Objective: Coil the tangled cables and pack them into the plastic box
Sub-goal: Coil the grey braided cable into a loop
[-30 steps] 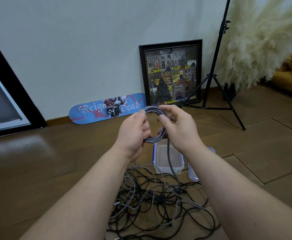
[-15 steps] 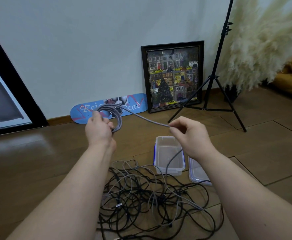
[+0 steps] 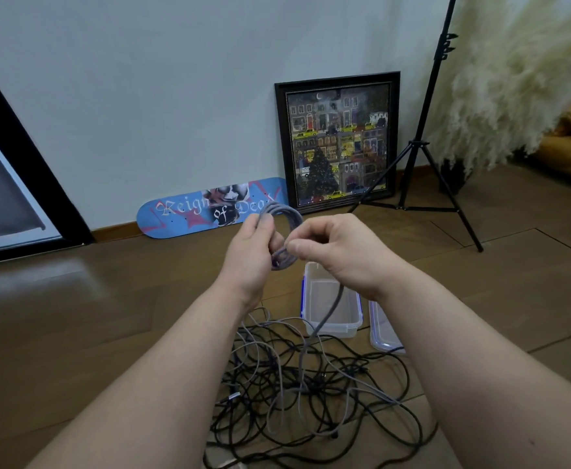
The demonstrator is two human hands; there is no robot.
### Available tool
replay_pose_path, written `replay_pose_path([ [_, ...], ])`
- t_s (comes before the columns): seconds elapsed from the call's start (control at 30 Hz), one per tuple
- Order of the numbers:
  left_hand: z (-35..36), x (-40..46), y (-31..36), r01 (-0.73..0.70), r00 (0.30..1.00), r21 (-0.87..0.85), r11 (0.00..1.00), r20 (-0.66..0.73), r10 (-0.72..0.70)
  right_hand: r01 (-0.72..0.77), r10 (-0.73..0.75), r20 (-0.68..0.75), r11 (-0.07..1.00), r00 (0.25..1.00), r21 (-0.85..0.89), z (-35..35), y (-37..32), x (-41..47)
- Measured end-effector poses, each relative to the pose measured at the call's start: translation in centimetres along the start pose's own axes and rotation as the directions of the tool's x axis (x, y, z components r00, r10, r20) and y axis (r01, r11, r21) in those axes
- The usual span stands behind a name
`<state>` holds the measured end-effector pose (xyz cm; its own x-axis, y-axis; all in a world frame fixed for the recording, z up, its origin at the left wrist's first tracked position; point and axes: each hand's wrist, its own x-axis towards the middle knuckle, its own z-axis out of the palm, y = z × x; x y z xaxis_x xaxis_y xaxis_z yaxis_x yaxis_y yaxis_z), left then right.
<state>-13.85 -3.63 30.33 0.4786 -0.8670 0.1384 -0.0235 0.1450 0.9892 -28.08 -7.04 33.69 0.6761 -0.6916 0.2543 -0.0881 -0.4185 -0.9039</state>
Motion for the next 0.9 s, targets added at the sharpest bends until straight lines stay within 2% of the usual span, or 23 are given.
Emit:
replay_pose_path([
  [0.07,0.4,-0.2,-0.2,0.043,0.996,-0.065,0.997,0.074,-0.039,-0.01,0.02,-0.101,0.995,0.995,0.101,0.1,0.1,0.0],
  [0.17,1.4,-0.9,0.3,0.112,0.978,-0.16,0.981,0.191,-0.08,-0.082,0.055,-0.361,0.995,0.931,-0.061,-0.1,1.3,0.6],
  [0.23,1.8,-1.3,0.7,0.126,0.973,-0.186,0.975,0.215,-0.085,-0.14,0.073,-0.431,0.982,0.899,-0.124,-0.5,1.8,0.8],
  [0.37,1.3,-1.2,0.9,0.139,0.988,-0.176,0.974,0.094,-0.124,-0.063,0.08,-0.286,0.996,0.955,0.068,-1.1,1.9,0.6],
  [0.47,1.0,-1.1,1.2,0.179,0.984,-0.186,0.966,0.056,-0.171,-0.02,0.049,-0.322,0.995,0.946,0.093,-1.2,1.7,0.4],
  [0.57,1.3,-1.3,1.3,0.233,0.971,-0.171,0.957,0.088,-0.221,0.033,0.022,-0.425,0.992,0.905,0.122,-1.0,1.7,0.4],
  [0.67,1.4,-1.7,1.4,0.253,0.96,-0.164,0.953,0.167,-0.226,0.047,0.054,-0.469,0.978,0.882,0.201,-0.8,1.6,0.5],
  [0.8,1.2,-1.9,1.4,0.225,0.938,-0.169,0.96,0.306,-0.166,-0.003,0.177,-0.452,0.934,0.874,0.358,-0.7,1.7,0.5],
  [0.9,1.6,-2.0,1.4,0.202,0.95,-0.183,0.962,0.275,-0.147,-0.032,0.212,-0.386,0.906,0.898,0.422,-0.2,1.7,0.5],
])
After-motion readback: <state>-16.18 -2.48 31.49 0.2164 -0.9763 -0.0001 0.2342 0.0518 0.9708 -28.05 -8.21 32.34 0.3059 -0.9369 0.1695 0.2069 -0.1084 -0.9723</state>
